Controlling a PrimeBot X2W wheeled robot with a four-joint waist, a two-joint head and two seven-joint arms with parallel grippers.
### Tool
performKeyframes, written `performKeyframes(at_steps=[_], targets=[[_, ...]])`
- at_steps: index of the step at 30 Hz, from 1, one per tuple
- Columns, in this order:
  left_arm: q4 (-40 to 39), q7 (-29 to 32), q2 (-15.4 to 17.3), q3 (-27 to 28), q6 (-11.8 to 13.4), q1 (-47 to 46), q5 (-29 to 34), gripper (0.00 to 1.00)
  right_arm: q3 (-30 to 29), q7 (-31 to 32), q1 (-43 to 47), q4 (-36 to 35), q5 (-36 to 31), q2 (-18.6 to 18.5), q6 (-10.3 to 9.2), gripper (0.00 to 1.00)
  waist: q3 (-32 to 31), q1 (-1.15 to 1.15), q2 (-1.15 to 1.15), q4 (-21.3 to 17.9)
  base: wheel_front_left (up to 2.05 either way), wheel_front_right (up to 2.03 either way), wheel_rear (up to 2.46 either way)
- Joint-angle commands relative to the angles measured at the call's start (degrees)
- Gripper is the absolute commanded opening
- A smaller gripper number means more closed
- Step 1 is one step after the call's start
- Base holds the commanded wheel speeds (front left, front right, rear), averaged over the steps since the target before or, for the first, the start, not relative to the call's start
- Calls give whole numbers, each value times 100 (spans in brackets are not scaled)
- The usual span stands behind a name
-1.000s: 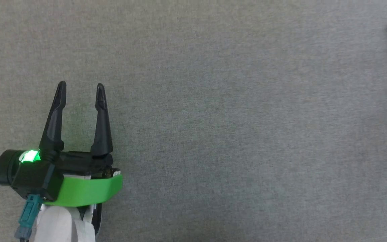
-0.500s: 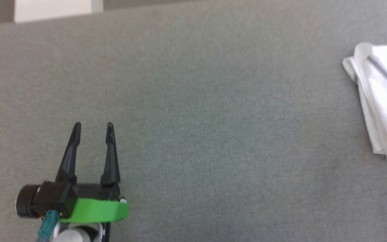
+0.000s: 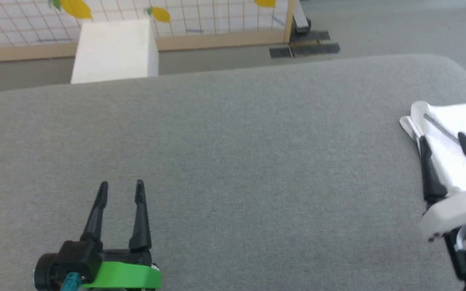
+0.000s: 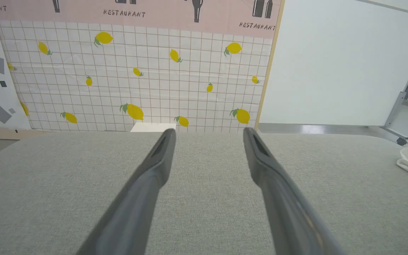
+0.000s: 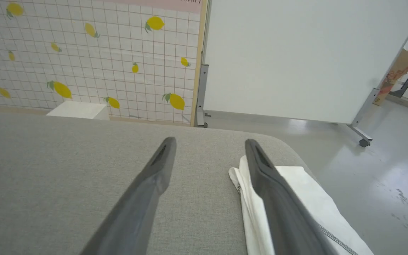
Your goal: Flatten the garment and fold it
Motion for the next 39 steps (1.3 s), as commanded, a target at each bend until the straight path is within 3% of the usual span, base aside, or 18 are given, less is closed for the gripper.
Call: performKeyframes(at_steps=[1,7,21,22,39], targets=[[37,-21,-17,-53,30,83,-5,100,20,-145,169,-126,-111,105,-10,100,-233,1,0,228,0,0,0],[273,-21,-40,-177,-22,72,-7,100,12,-587,698,-260,-343,425,-10,100,-323,1,0,424,0,0,0],[729,-21,-80,-206,-56,221,-71,100,22,-1211,1355,398,206,457,-10,100,-541,1,0,554,0,0,0],[717,0,-56,-221,-55,165,-39,0,19,-1182,1286,399,183,447,0,0,-541,1,0,556,0,0,0],[731,149,-55,-187,-55,88,51,0,100,-1145,1213,437,152,448,0,0,-548,1,0,544,0,0,0]])
